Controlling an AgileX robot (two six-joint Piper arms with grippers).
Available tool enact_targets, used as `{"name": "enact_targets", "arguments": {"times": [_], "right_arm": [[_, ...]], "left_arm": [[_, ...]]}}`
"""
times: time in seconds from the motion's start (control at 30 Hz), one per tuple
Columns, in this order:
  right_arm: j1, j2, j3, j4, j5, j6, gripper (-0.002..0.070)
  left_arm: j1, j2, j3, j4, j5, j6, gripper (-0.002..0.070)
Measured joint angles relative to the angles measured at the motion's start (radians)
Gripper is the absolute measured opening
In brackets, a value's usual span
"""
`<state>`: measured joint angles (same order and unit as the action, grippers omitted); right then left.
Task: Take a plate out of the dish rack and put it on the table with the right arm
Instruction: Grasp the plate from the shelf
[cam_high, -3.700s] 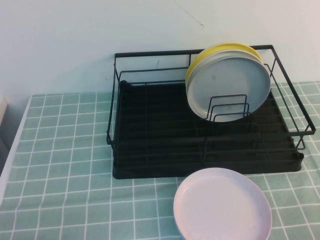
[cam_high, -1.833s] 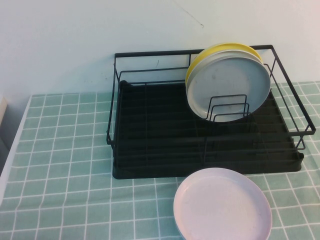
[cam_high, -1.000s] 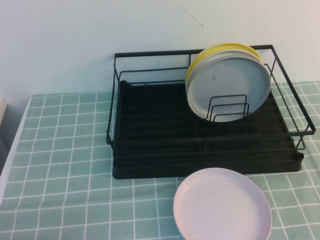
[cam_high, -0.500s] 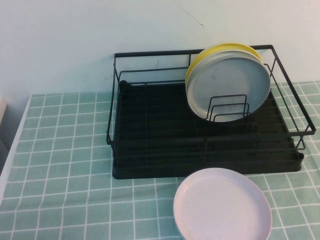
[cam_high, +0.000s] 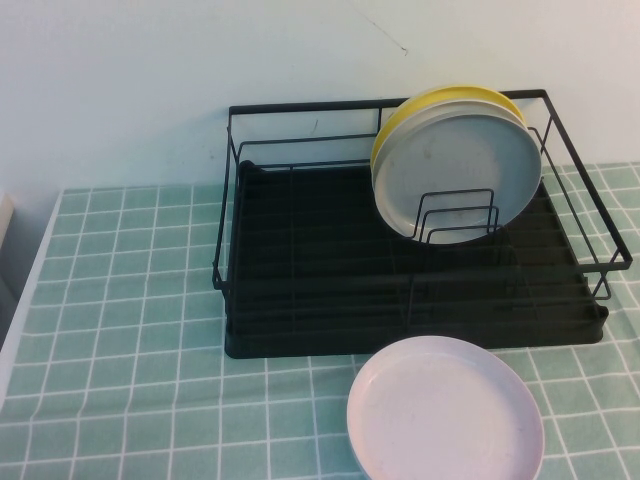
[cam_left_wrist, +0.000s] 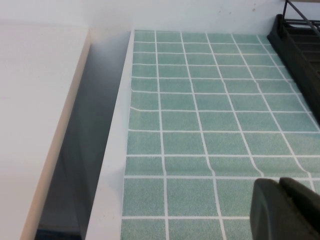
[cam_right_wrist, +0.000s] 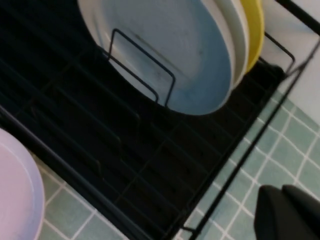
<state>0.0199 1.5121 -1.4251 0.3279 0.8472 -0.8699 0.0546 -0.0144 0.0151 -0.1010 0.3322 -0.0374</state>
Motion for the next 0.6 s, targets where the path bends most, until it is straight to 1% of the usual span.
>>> {"name": "enact_targets", "arguments": {"times": [0.17,0.23,0.3,0.43,0.47,0.53,0.6], "right_arm": [[0.0,0.09,-0.023,0.178,-0.018,-0.284,0.0001],[0.0,0.119,-0.023,0.254,-0.029,-0.382,0.0025],[0.0,0.149,-0.023,0.335,-0.041,-0.474,0.0077],[0.0,0.214,-0.023,0.451,-0.077,-0.631,0.0281],[0.0,0.225,-0.023,0.468,-0.093,-0.654,0.0323],[0.006,0.251,-0.023,0.493,-0.142,-0.695,0.0393],[0.015,0.271,-0.023,0.504,-0.188,-0.732,0.0421]], "left_arm": [[0.0,0.0,0.0,0.0,0.0,0.0,-0.0001],[0.0,0.0,0.0,0.0,0.0,0.0,-0.0002],[0.0,0.0,0.0,0.0,0.0,0.0,-0.0002],[0.0,0.0,0.0,0.0,0.0,0.0,-0.0002],[0.0,0.0,0.0,0.0,0.0,0.0,-0.0002],[0.0,0.0,0.0,0.0,0.0,0.0,-0.0002],[0.0,0.0,0.0,0.0,0.0,0.0,-0.0002]]}}
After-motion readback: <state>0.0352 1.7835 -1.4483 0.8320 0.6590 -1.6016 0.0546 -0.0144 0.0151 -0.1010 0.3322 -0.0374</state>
